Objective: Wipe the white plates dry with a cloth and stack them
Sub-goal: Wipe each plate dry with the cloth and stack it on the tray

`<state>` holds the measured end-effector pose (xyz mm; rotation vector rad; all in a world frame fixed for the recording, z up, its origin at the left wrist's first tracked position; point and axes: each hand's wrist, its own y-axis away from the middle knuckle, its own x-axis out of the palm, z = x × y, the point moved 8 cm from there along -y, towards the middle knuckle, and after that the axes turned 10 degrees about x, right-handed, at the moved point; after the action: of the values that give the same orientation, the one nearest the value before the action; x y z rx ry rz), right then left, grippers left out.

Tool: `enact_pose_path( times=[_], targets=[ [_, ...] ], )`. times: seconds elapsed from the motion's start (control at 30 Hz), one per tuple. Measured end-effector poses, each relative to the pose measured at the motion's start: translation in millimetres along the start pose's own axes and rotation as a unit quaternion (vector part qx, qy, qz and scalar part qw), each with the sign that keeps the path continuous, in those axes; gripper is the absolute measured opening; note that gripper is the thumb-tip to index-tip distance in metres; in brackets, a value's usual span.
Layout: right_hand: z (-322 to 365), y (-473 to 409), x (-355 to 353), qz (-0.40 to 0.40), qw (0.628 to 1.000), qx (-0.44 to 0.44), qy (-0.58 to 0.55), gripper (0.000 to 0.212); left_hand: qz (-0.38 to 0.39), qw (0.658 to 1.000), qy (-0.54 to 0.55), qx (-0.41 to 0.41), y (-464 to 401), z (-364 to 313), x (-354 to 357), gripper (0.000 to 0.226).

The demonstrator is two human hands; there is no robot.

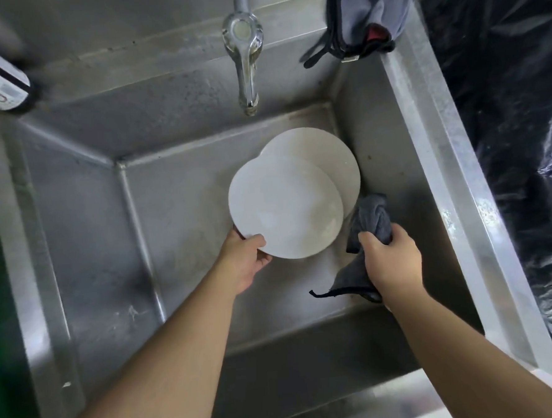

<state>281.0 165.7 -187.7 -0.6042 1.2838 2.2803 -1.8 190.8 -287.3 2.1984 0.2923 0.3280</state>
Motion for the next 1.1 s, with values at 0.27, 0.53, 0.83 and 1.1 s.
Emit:
enact_pose_path(
  times=[0.27, 0.53, 0.83, 1.1],
  targets=[
    [16.2, 36.6, -12.9, 0.014, 1.000, -0.009, -0.008, 0.007, 0.031, 0.999, 0.002, -0.016, 54.2, -25.2, -30.6, 0.041],
    [30.0, 85.2, -23.6, 0.086, 0.992, 0.074, -0.056, 0.044, -0.039, 0.999, 0.002, 0.018, 132.6, -54.3, -96.4, 0.022],
    [70.0, 187.3, -15.0, 0.328, 0.896, 0.132, -0.270, 0.045, -0.047, 0.995, 0.025, 0.079, 230.9, -112.2, -132.0, 0.027],
    [153.3, 290.4, -39.0, 0.427, 0.842, 0.002, -0.329, 0.029, -0.031, 0.976, 0.080, 0.201, 304.2, -176.1, -132.5, 0.031]
  ],
)
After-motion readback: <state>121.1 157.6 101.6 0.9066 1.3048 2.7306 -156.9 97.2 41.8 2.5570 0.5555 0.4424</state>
